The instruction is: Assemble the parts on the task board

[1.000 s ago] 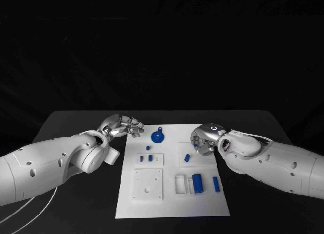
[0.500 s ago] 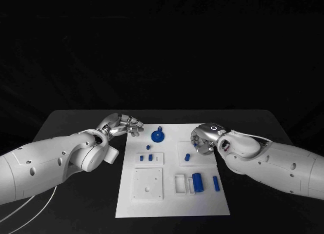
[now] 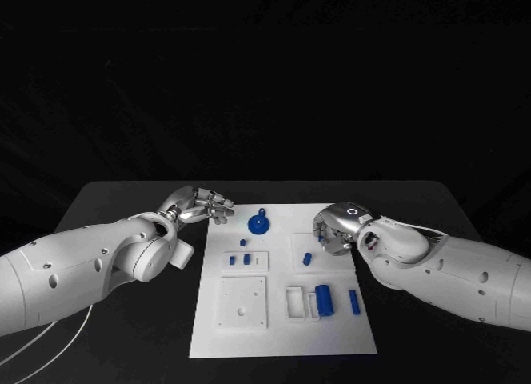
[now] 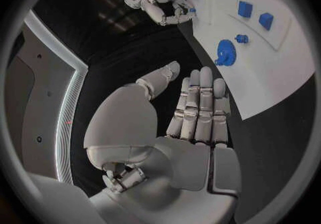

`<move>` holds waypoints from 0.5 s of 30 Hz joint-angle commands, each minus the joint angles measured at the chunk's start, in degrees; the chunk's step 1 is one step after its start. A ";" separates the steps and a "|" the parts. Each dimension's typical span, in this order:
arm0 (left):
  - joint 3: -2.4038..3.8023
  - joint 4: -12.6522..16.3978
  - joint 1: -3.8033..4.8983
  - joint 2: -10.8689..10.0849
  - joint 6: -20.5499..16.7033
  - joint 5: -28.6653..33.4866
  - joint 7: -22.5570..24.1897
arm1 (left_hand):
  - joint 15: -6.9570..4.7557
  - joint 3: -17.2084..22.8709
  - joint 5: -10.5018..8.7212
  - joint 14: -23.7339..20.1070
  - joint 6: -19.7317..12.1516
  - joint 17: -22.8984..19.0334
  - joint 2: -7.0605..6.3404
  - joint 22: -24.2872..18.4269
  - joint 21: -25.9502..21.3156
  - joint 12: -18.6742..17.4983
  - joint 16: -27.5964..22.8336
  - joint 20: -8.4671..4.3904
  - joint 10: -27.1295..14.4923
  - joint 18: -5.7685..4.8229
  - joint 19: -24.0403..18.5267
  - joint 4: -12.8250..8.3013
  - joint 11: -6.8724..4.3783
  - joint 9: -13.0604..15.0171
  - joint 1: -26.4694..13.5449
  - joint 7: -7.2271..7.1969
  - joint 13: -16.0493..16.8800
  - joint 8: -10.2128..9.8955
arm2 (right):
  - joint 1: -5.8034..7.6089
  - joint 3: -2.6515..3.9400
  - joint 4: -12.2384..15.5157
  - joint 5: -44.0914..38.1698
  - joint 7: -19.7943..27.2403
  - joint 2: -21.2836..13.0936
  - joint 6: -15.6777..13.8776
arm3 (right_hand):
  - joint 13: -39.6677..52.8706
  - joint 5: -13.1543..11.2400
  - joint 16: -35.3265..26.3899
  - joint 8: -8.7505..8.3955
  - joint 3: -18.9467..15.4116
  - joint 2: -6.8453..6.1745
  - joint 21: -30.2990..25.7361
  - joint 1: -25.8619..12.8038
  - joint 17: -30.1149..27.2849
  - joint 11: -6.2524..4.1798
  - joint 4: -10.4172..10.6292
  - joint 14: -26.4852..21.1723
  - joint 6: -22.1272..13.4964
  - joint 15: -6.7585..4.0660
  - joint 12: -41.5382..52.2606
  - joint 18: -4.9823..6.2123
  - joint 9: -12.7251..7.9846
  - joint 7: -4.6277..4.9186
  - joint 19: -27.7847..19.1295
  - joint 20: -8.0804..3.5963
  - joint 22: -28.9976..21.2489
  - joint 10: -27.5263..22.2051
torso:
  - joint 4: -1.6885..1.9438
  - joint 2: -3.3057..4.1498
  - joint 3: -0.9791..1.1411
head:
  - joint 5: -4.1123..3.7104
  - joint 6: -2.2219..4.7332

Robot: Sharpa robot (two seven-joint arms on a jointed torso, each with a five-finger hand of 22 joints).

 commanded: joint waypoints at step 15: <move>0.06 -0.94 0.08 0.13 0.35 1.05 0.95 | 0.06 -0.17 0.40 0.52 -0.25 0.17 0.46 0.08 -0.39 -0.20 -0.35 0.25 0.24 0.20 -0.05 -0.07 0.00 -0.02 0.07 -0.10 -0.09 0.31 | 0.16 1.68 4.74 1.58 0.64 -3.43 -2.45 | 0.12 -0.19 0.30 0.29 0.57 0.02 0.38 -0.20 0.09 0.28 -0.09 0.45 0.56 -0.28 0.30 1.21 0.12 -0.24 0.47 -0.01 1.17 1.42 | -0.01 -0.02 -0.03 | 0.30 0.30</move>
